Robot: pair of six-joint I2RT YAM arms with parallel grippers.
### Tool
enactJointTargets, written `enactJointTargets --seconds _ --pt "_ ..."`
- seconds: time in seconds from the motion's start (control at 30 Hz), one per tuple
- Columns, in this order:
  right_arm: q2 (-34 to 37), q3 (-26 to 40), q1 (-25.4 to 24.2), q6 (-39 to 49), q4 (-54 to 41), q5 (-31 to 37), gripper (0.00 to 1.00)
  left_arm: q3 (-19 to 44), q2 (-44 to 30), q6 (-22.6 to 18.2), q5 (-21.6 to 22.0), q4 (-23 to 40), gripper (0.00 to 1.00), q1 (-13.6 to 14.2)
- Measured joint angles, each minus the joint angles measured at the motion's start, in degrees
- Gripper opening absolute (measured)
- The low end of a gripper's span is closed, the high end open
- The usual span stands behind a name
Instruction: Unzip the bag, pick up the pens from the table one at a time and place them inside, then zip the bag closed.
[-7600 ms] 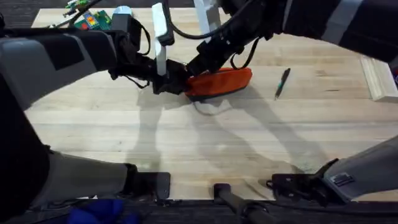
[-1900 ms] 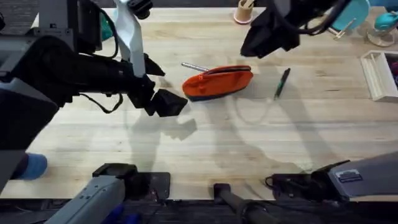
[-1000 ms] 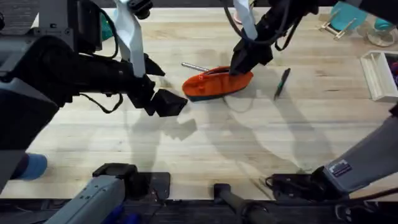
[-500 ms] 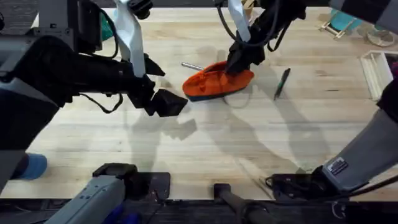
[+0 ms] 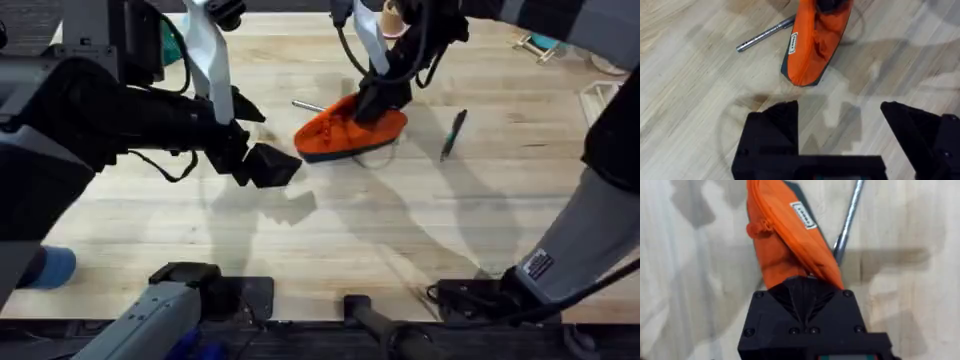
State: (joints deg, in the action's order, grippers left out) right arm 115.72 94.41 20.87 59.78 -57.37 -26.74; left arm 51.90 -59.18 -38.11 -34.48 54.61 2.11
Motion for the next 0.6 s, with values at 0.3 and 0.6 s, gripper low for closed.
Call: enactJointTargets --seconds 0.3,0.6 --pt "0.0 0.0 0.2 -2.1 1.7 0.0 0.03 0.0 0.0 0.0 0.0 0.0 0.994 0.0" --pt "0.0 0.0 0.6 -2.8 2.2 0.2 0.031 0.0 0.0 0.0 0.0 0.0 0.995 0.0"
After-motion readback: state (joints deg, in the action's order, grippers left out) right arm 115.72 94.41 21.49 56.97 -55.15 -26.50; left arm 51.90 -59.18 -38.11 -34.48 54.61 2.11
